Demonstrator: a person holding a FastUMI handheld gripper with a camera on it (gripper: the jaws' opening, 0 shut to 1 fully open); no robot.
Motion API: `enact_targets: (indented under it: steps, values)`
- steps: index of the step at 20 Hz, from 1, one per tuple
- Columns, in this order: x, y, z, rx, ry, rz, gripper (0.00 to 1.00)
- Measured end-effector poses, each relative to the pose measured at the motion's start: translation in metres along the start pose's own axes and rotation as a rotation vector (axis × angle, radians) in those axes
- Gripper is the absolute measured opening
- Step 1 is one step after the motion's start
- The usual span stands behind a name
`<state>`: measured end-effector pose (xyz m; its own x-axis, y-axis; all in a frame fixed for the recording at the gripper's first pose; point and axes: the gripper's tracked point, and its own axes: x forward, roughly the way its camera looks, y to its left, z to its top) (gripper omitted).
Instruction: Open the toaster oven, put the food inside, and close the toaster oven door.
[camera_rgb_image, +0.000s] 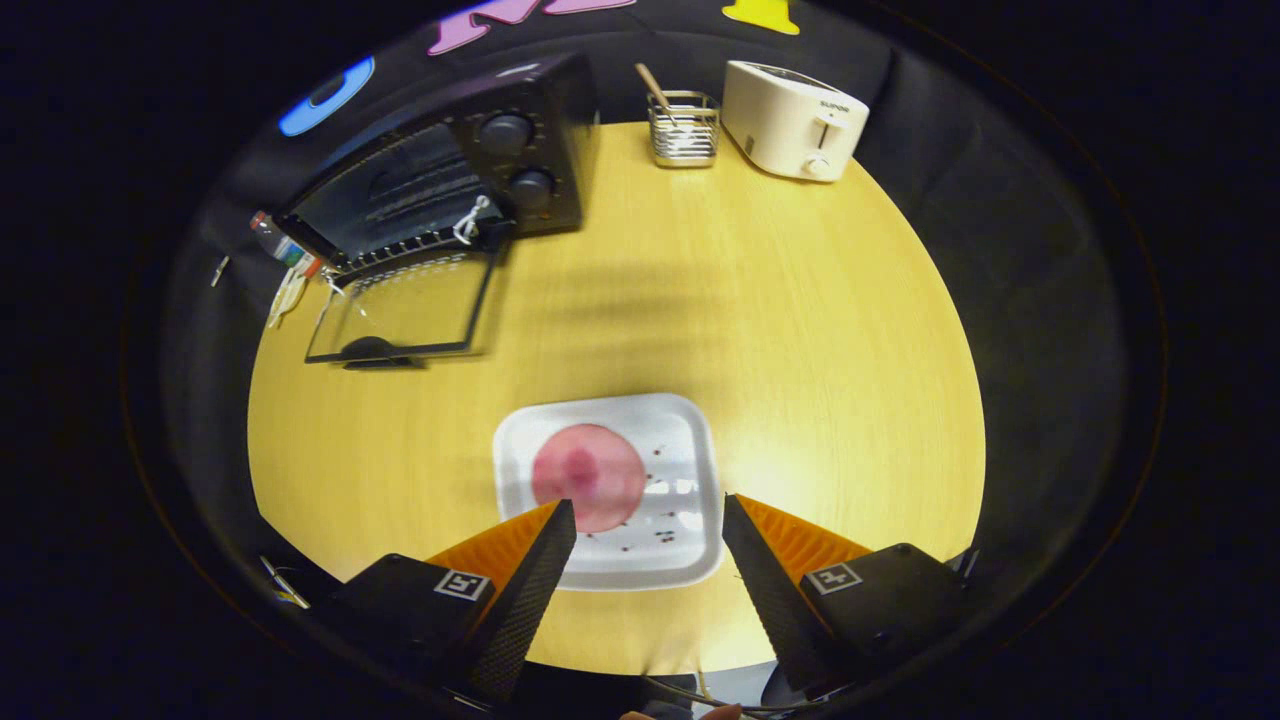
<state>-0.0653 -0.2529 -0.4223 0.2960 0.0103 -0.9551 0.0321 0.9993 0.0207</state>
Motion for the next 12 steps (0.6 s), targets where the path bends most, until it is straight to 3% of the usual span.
enact_targets:
  steps: [4, 5, 9, 10, 12]
  values:
    - [0.037, -0.016, -0.015, -0.032, 0.124, 0.049, 0.97]
    - [0.043, -0.020, -0.016, -0.037, 0.144, 0.055, 0.82]
    - [0.052, -0.015, -0.009, -0.052, 0.164, 0.104, 0.47]
    - [0.063, -0.016, -0.017, -0.077, 0.169, 0.114, 0.47]
    - [0.051, -0.013, -0.004, -0.082, 0.159, 0.148, 0.17]
